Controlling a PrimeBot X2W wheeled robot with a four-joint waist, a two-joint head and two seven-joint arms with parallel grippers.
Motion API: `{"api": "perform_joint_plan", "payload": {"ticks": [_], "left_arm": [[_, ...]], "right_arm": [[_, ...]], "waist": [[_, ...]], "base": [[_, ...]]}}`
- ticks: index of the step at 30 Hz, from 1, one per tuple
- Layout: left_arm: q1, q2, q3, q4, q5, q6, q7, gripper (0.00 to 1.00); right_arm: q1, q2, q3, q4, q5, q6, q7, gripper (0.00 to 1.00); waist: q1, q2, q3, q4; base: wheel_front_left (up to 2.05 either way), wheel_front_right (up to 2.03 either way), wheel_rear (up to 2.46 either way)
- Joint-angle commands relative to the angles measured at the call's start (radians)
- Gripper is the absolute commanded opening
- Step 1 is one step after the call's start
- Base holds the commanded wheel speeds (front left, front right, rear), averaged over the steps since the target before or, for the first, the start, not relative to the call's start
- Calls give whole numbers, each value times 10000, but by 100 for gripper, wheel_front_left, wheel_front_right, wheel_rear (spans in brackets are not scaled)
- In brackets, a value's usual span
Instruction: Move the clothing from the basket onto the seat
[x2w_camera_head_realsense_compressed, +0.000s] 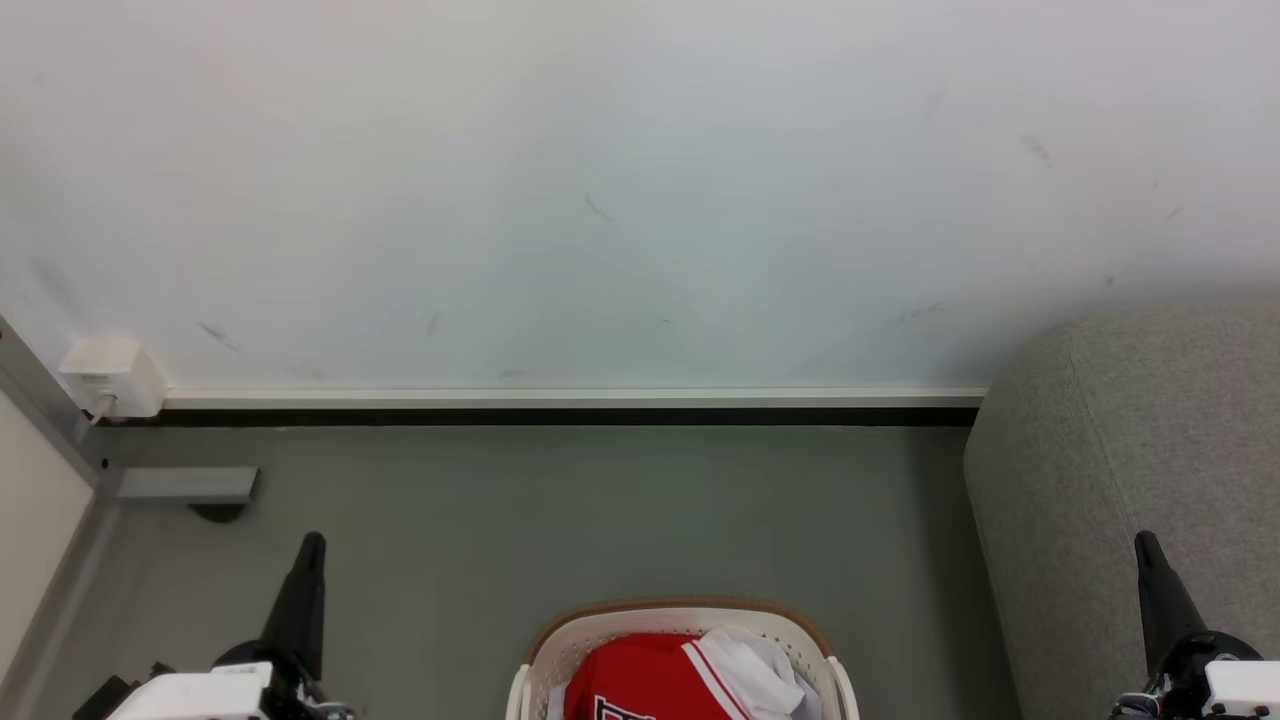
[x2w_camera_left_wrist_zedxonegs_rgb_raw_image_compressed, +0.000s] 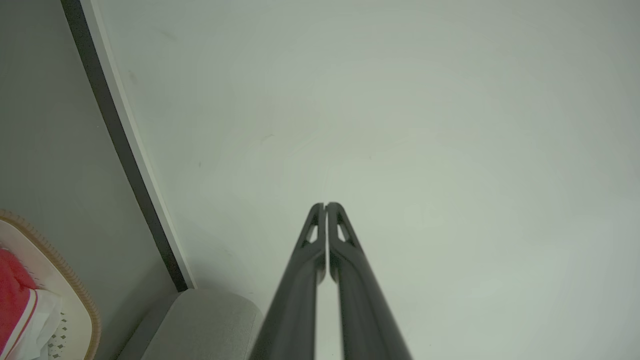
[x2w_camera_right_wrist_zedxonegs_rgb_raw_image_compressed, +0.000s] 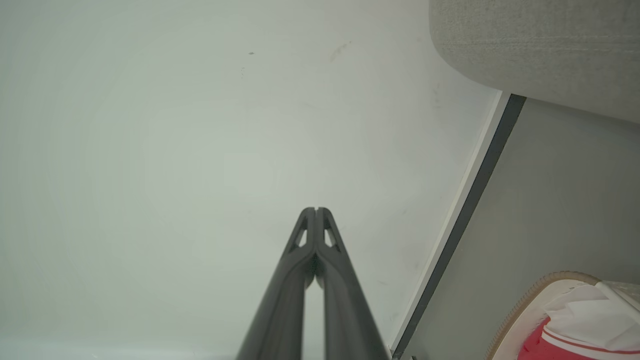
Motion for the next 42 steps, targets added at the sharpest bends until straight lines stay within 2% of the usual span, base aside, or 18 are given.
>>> {"api": "perform_joint_plan", "payload": {"ticks": [1, 42], "left_arm": [[-78, 69, 23, -22, -134, -53, 30, 0], [-78, 69, 23, -23, -134, -53, 30, 0]], "right_arm": [[-125, -67, -11, -34, 17, -23, 23, 0], [-126, -67, -10, -34, 17, -23, 23, 0]], "waist": [[0, 0, 0, 0], [0, 0, 0, 0]], "base": [[0, 0, 0], [0, 0, 0]]}}
